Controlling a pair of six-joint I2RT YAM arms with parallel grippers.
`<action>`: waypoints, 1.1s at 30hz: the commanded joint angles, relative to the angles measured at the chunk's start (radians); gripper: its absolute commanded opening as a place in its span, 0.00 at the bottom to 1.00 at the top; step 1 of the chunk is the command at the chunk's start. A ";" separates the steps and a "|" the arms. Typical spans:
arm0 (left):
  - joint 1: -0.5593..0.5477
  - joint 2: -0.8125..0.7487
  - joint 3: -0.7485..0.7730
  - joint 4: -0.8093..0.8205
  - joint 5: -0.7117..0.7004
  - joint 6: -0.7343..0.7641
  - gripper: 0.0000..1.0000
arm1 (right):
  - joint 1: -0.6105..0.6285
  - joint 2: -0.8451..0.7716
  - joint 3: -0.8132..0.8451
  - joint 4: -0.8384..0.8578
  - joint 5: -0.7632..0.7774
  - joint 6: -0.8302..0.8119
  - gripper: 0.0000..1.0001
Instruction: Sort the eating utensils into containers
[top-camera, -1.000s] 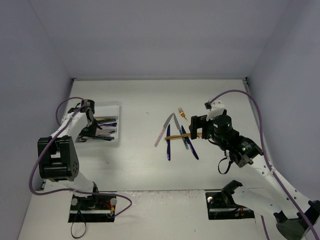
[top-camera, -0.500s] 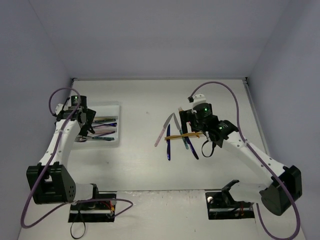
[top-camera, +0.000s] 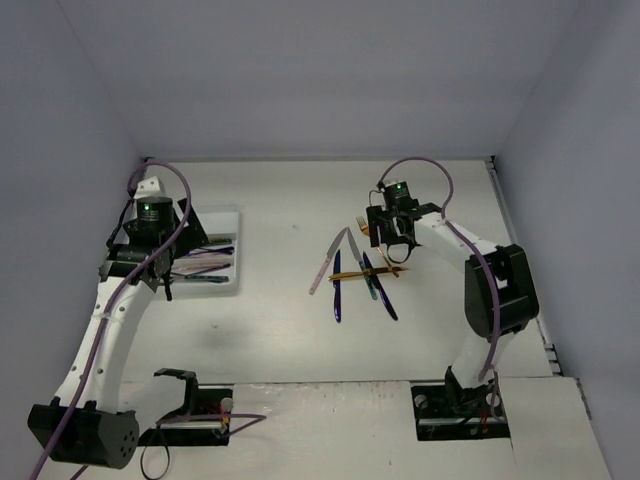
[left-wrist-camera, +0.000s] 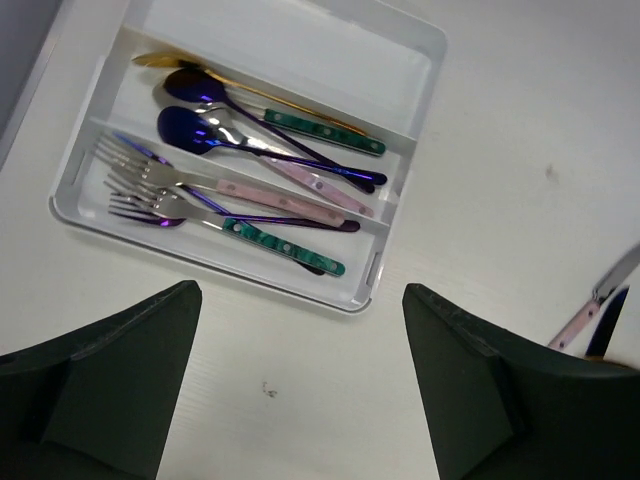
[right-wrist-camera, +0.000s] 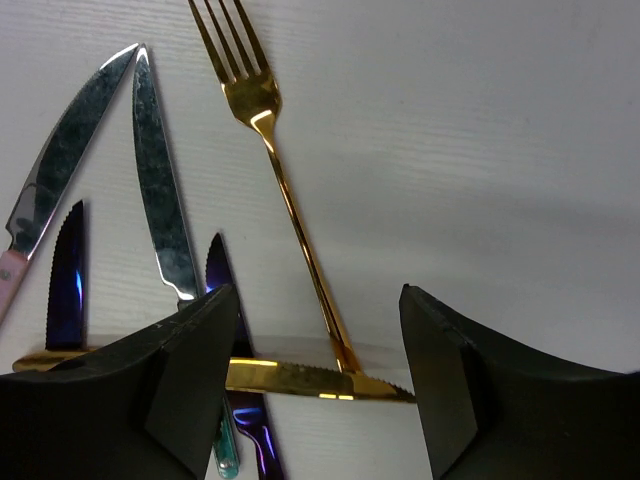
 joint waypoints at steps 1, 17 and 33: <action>-0.059 -0.043 -0.010 0.057 0.054 0.196 0.81 | 0.011 0.076 0.096 0.035 -0.018 -0.028 0.59; -0.106 -0.096 -0.079 0.052 0.105 0.208 0.83 | 0.005 0.266 0.165 0.045 -0.009 -0.117 0.39; -0.108 -0.113 -0.087 0.044 0.168 0.209 0.83 | -0.024 0.371 0.286 0.041 -0.137 -0.187 0.00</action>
